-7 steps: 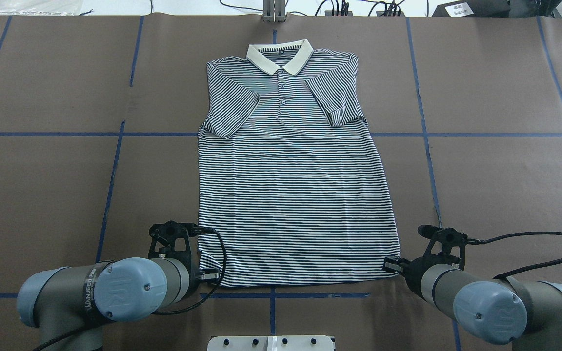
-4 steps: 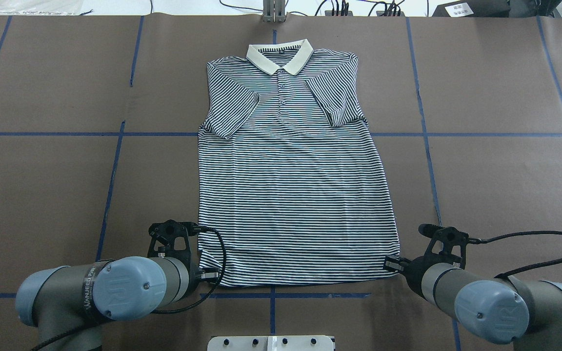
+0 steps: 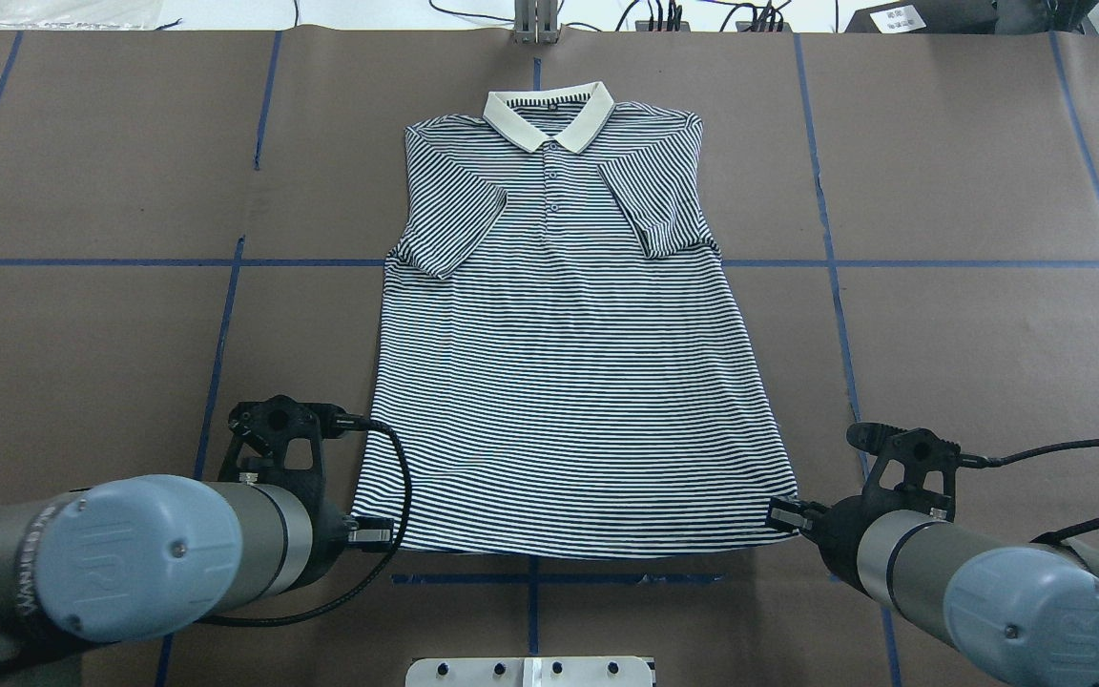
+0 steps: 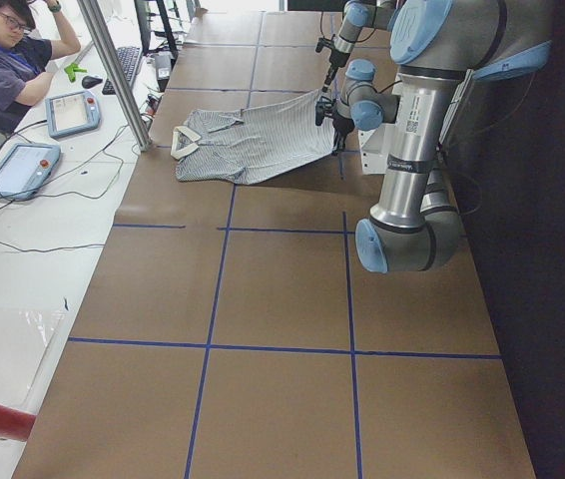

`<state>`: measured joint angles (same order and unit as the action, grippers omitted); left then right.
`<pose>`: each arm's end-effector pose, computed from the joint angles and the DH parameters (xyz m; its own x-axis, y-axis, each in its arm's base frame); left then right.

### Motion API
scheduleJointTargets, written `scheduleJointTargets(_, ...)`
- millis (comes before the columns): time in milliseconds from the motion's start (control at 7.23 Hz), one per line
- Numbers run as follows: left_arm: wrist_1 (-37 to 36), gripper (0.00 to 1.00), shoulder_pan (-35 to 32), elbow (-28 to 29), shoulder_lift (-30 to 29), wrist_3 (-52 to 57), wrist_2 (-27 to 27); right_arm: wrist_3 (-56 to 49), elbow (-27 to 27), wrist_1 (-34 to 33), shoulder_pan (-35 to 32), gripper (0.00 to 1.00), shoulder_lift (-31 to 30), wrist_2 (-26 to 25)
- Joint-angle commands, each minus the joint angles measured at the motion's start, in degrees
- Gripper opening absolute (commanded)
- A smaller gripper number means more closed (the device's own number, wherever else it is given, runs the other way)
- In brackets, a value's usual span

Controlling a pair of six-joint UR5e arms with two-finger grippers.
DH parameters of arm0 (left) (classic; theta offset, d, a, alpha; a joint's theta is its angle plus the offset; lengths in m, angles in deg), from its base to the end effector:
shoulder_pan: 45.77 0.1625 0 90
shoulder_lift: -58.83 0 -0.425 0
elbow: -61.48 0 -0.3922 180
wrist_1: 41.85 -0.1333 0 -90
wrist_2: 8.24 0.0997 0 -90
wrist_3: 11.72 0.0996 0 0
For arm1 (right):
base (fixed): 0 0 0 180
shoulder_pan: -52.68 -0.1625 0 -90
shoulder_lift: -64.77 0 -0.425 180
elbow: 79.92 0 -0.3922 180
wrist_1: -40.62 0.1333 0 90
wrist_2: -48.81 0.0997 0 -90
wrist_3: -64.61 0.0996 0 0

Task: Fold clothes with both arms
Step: 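Lift the hem with both grippers and fold it toward the collar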

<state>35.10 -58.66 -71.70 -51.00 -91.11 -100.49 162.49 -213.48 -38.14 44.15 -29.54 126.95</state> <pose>0.4220 -0.2293 0.2005 0.6520 0.0395 -0.7572 0.0748 0.9904 0.1161 -0.3831 -0.2129 0.3232 0.5818 0.2229 0.7822 -0.3854 0.9225 0.0237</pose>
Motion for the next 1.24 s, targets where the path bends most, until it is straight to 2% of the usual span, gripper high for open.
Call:
scheduleJointTargets(0, -8.5, 0.0, -0.1, -8.9, -1.6, 0.1, -2.4, 0.0, -11.3, -10.4, 0.0, 0.0, 0.2, 3.1)
scheduleJointTargets(138, -10.7, 0.0, -0.5, -10.1, -2.8, 0.0, -4.5, 0.0, -16.2, -17.2, 0.0, 0.0, 0.7, 4.5)
scheduleJointTargets(415, -10.7, 0.0, -4.0, -8.3, -4.3, 4.6, -4.5, -0.1, -16.3, -20.9, -0.6, 0.0, 5.1, 4.7)
scheduleJointTargets(553, -10.6, 0.0, -8.6, -3.8, -7.3, 8.5, -5.5, -0.8, -12.7, -23.4, -6.2, 0.0, 11.0, 5.8)
scheduleJointTargets(830, -8.9, 0.0, -17.5, 3.5, -10.8, 16.8, -8.9, -5.1, 1.3, -26.4, -20.5, 0.0, 26.7, 15.3)
scheduleJointTargets(968, -7.0, 0.0, -20.7, 8.7, -13.4, 18.9, -9.2, -8.9, 5.7, -25.8, -25.2, 0.0, 29.7, 16.6)
scheduleJointTargets(1106, -3.8, 0.0, -22.9, 13.9, -15.2, 20.6, -9.2, -12.3, 7.8, -25.7, -29.7, 0.0, 29.9, 18.1)
